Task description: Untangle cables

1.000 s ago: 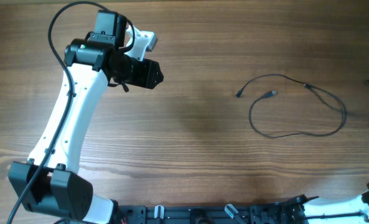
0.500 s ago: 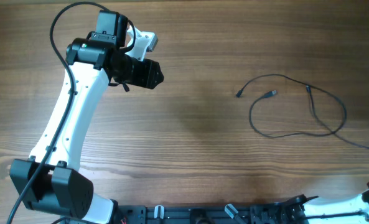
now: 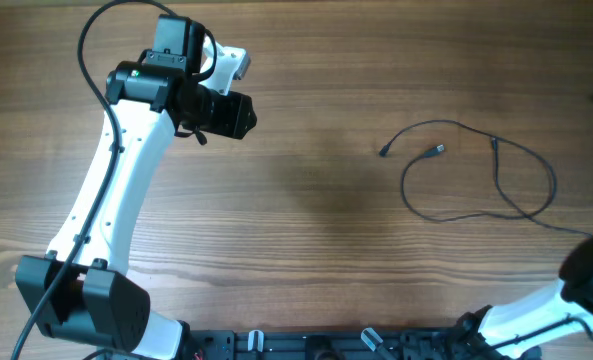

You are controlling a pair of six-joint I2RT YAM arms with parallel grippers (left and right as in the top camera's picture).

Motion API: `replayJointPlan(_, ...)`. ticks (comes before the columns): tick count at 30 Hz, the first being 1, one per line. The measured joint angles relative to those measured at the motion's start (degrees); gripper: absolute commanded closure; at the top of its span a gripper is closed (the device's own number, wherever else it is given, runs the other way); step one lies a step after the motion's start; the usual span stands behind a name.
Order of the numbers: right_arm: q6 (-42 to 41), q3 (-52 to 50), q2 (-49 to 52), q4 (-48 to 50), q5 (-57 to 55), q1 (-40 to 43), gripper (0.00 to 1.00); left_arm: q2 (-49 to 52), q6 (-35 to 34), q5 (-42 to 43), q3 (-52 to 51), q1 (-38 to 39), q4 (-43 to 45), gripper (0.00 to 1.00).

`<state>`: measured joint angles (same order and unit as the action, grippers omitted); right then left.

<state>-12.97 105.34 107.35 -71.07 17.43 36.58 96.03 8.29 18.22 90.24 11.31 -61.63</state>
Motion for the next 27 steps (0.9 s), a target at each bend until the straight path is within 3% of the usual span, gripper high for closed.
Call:
replayJointPlan(8,17.8,0.0,10.2,1.4,-7.8,-17.2,0.00,0.0,0.0,-0.6,0.0,0.0,-1.1,0.46)
replayJointPlan(16,24.6,0.0,18.1,3.2,-5.1,-22.7,0.00,0.0,0.7,-0.8,0.0,0.0,-1.4,0.45)
replayJointPlan(23,26.5,-0.2,19.0,4.1,-0.4,-27.5,0.01,0.0,0.9,-0.8,0.0,0.0,-0.7,0.44)
replayJointPlan(24,26.6,-0.2,19.0,4.0,-0.1,-28.2,0.04,0.0,0.9,-0.8,0.0,0.0,-0.7,0.45)
replayJointPlan(25,26.6,-0.2,19.0,4.1,0.2,-28.9,0.14,0.0,0.9,-0.8,0.0,0.0,-0.7,0.45)
replayJointPlan(26,26.4,-0.2,19.0,4.2,0.3,-29.8,0.32,0.0,0.9,-0.8,0.0,0.0,-0.7,0.45)
replayJointPlan(27,26.6,-0.3,19.0,4.2,0.5,-30.5,0.40,0.0,0.9,-0.8,0.0,0.0,-0.7,0.45)
